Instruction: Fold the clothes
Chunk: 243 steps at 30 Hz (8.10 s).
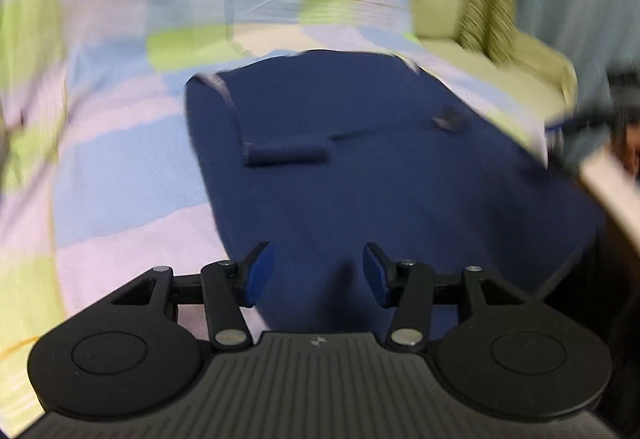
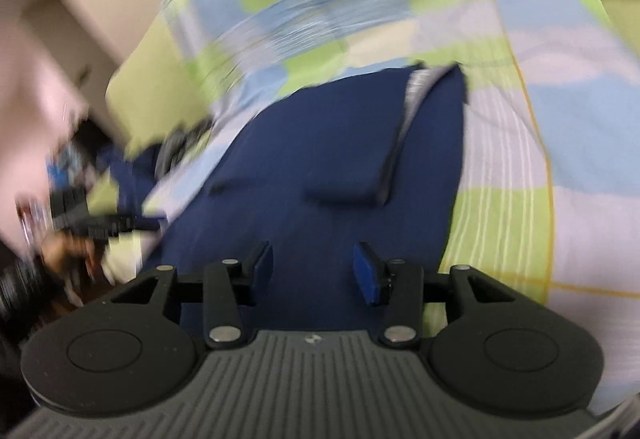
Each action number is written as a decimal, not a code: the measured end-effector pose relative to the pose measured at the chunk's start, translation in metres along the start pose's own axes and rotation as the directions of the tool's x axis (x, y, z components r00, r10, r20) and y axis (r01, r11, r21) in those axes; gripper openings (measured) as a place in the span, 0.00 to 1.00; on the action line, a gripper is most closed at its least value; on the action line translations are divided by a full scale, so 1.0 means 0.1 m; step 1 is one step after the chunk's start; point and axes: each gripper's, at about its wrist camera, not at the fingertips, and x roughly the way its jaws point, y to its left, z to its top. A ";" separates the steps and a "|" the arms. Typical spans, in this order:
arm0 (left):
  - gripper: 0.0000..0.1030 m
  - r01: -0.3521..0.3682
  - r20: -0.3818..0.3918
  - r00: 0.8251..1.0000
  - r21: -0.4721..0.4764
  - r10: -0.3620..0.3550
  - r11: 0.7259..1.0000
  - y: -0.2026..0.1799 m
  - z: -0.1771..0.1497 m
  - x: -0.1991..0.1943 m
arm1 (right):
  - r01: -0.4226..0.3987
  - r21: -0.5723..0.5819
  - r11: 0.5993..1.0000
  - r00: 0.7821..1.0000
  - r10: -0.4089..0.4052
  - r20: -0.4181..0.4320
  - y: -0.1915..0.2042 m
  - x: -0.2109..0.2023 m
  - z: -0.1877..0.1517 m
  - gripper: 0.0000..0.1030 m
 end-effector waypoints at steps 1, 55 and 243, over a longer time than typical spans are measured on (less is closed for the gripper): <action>0.53 0.002 0.009 1.000 0.060 -0.002 0.998 -0.14 -0.05 -0.09 | 0.016 -0.074 0.997 1.000 -0.018 -0.021 0.15 -0.05 -0.06 0.48; 0.59 -0.259 0.058 0.953 0.670 0.298 0.696 -1.31 -0.97 -0.28 | 0.072 -0.767 0.638 0.921 -0.338 -0.194 1.44 0.11 -1.21 0.72; 0.13 -0.123 -0.001 0.992 -0.268 0.128 0.955 2.29 1.35 1.80 | 0.230 0.225 0.947 0.953 -0.265 0.143 -1.90 1.24 1.72 0.13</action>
